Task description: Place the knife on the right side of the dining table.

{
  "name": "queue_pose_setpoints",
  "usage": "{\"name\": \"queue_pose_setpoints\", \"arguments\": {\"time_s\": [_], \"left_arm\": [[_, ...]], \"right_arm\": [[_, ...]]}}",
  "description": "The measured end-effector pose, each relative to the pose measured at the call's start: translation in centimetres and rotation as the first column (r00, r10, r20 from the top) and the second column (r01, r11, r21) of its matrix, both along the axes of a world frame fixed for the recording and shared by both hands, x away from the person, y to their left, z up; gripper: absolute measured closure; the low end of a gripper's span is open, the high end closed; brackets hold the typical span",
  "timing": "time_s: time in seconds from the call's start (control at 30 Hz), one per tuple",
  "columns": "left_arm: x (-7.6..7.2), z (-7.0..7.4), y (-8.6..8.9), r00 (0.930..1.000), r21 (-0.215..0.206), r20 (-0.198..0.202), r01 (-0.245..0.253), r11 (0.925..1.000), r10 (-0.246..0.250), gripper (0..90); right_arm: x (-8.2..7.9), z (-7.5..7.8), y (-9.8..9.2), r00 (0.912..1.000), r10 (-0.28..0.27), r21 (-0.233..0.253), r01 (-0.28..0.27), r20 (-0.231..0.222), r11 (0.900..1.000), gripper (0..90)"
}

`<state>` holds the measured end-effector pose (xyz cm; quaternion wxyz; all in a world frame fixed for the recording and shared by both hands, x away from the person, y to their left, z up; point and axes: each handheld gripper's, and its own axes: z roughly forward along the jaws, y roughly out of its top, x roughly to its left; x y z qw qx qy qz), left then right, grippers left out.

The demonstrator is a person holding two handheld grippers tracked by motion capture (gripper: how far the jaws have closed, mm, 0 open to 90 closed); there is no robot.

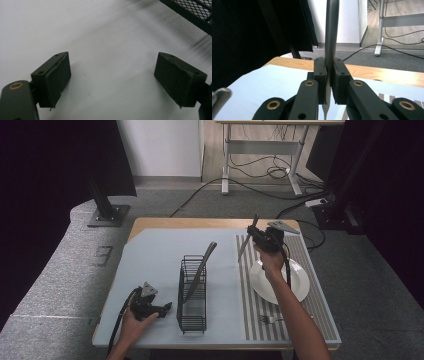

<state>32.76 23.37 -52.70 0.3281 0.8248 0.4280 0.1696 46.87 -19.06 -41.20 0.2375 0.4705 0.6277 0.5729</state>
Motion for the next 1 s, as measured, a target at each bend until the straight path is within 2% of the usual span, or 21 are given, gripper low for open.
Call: {"name": "queue_pose_setpoints", "arguments": {"time_s": [0.3, 0.33, 0.63, 0.83, 1.0], "left_arm": [[0.0, 0.0, 0.0, 1.0, 0.0, 0.0, 0.0, 1.0, 0.0, 13.1], [0.0, 0.0, 0.0, 1.0, 0.0, 0.0, 0.0, 1.0, 0.0, 13.1], [0.0, 0.0, 0.0, 1.0, -0.001, 0.001, -0.001, 1.0, 0.001, 13.1], [0.0, 0.0, 0.0, 1.0, 0.0, 0.0, -0.001, 1.0, 0.001, 13.1], [0.0, 0.0, 0.0, 1.0, 0.0, 0.0, 0.0, 1.0, 0.0, 13.1]], "right_arm": [[2.1, -0.3, -0.9, 0.9989, -0.044, -0.006, 0.044, -0.018, 0.999, 83.7], [2.5, -0.3, -1.2, 0.9984, -0.054, 0.008, 0.054, -0.013, 0.998, 83.7], [4.8, -0.2, -1.9, 0.9946, -0.102, 0.016, 0.102, -0.018, 0.995, 83.7], [5.3, -0.9, -1.9, 0.9927, -0.118, 0.007, 0.118, -0.023, 0.993, 83.7], [5.4, -1.9, -2.0, 0.9906, -0.132, 0.022, 0.133, -0.034, 0.991, 83.7]]}}
